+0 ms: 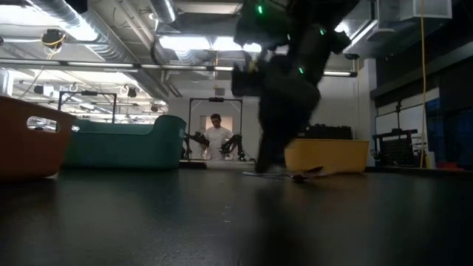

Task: Sort silverware by color (type)
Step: Put the blue spoon into the blue bin

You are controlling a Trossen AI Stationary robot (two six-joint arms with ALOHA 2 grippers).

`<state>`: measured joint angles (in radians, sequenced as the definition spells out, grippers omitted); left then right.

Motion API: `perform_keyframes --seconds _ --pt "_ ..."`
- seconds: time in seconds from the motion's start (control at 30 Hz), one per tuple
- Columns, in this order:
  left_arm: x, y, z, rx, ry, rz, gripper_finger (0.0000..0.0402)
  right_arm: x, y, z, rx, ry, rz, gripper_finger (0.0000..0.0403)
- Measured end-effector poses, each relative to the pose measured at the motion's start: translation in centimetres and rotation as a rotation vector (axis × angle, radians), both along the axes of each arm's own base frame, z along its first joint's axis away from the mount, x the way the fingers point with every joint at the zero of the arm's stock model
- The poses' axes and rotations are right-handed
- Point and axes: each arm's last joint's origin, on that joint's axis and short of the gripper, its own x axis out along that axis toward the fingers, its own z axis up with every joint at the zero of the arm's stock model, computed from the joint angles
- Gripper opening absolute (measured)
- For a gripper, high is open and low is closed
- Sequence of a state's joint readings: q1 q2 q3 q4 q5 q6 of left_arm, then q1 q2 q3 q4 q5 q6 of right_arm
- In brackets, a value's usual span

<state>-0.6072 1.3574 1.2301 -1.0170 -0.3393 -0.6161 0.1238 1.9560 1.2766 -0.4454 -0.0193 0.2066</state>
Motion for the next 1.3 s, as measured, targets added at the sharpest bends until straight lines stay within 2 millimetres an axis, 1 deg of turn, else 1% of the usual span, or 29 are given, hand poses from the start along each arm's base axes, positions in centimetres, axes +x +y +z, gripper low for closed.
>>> perform_keyframes --seconds 0.17,0.3,0.4,0.57,0.67,0.73,0.9,1.03,1.17,1.3 --pt "-0.7 0.5 1.4 -0.034 -0.008 0.081 0.0072 1.5 0.2 2.4 0.002 -0.081 0.0 0.0001" --pt "-1.9 1.5 3.2 -0.055 -0.046 0.187 0.0072 3.0 0.2 4.8 -0.038 -0.202 -0.003 0.0001" --pt "-3.4 2.8 4.4 -0.072 -0.109 0.329 0.0072 4.4 0.0 6.9 -0.045 -0.351 -0.03 0.0001" --pt "-5.9 5.1 6.1 -0.099 -0.262 0.555 0.0072 6.6 -1.1 10.5 -0.039 -0.703 -0.148 0.0" --pt "-6.6 6.1 7.0 -0.103 -0.398 0.653 0.0072 7.2 -2.2 12.5 0.014 -0.91 -0.217 0.0" --pt "-6.6 6.6 7.4 -0.095 -0.475 0.702 0.0072 7.4 -2.8 13.5 0.043 -1.006 -0.247 0.0" --pt "-6.1 7.4 7.7 -0.005 -0.59 0.79 0.0072 7.5 -4.1 14.8 0.09 -1.142 -0.298 0.0" --pt "-5.4 8.0 7.8 0.042 -0.655 0.863 0.0072 7.5 -4.5 14.9 0.08 -1.16 -0.323 0.0" --pt "-5.1 8.6 8.0 0.037 -0.692 0.911 0.0074 7.5 -4.5 15.0 0.072 -1.167 -0.337 0.0" --pt "-4.7 8.8 8.2 0.023 -0.707 0.933 0.0084 7.5 -4.7 15.1 0.05 -1.176 -0.376 0.0"
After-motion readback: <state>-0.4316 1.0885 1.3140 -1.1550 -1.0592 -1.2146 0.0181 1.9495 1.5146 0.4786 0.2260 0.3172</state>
